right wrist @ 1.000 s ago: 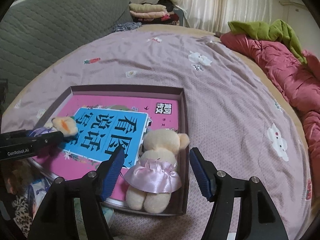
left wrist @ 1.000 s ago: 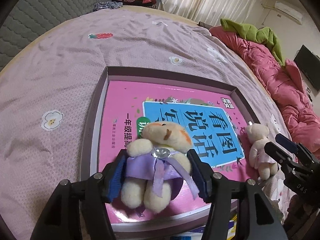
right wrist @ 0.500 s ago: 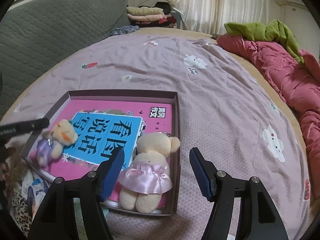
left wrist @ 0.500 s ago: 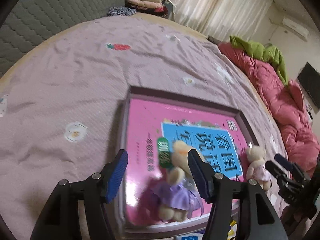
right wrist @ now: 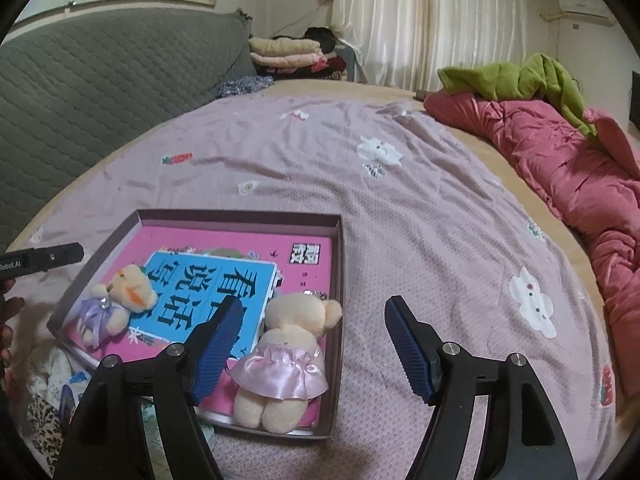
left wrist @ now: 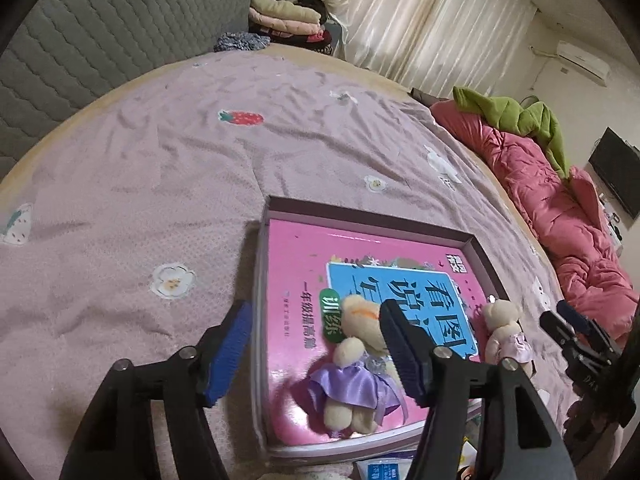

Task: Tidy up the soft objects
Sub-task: 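Withdraw both open tools back toward the remaining pile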

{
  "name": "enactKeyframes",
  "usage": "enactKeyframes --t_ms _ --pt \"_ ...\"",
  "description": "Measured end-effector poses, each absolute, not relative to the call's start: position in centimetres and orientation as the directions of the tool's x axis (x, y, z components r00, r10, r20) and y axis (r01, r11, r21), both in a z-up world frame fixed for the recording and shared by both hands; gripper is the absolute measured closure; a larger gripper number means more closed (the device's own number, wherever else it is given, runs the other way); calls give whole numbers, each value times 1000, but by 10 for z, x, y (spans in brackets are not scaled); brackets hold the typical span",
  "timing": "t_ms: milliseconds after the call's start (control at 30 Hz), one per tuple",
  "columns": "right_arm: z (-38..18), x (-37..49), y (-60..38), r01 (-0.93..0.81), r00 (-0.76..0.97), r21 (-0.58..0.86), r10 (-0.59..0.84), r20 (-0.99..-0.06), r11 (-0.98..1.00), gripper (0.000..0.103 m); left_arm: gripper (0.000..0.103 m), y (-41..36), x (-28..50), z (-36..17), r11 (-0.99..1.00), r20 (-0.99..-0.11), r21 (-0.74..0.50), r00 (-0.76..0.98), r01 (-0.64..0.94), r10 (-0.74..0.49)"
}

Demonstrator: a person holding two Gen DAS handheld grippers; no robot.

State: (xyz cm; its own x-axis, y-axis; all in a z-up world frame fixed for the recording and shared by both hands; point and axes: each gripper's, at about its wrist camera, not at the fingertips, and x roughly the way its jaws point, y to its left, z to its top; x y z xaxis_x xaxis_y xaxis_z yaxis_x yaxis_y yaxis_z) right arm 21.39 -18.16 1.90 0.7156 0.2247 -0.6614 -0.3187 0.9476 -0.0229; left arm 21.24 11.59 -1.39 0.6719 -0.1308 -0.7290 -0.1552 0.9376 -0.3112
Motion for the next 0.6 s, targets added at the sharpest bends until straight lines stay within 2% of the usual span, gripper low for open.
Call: enactKeyframes --t_ms 267,600 --pt "42 201 -188 -325 778 8 272 -566 946 28 35 124 200 -4 931 -708 -319 698 -178 -109" --pt "55 182 -195 -321 788 71 308 -533 944 27 35 120 186 -2 940 -703 -301 704 -158 -107"
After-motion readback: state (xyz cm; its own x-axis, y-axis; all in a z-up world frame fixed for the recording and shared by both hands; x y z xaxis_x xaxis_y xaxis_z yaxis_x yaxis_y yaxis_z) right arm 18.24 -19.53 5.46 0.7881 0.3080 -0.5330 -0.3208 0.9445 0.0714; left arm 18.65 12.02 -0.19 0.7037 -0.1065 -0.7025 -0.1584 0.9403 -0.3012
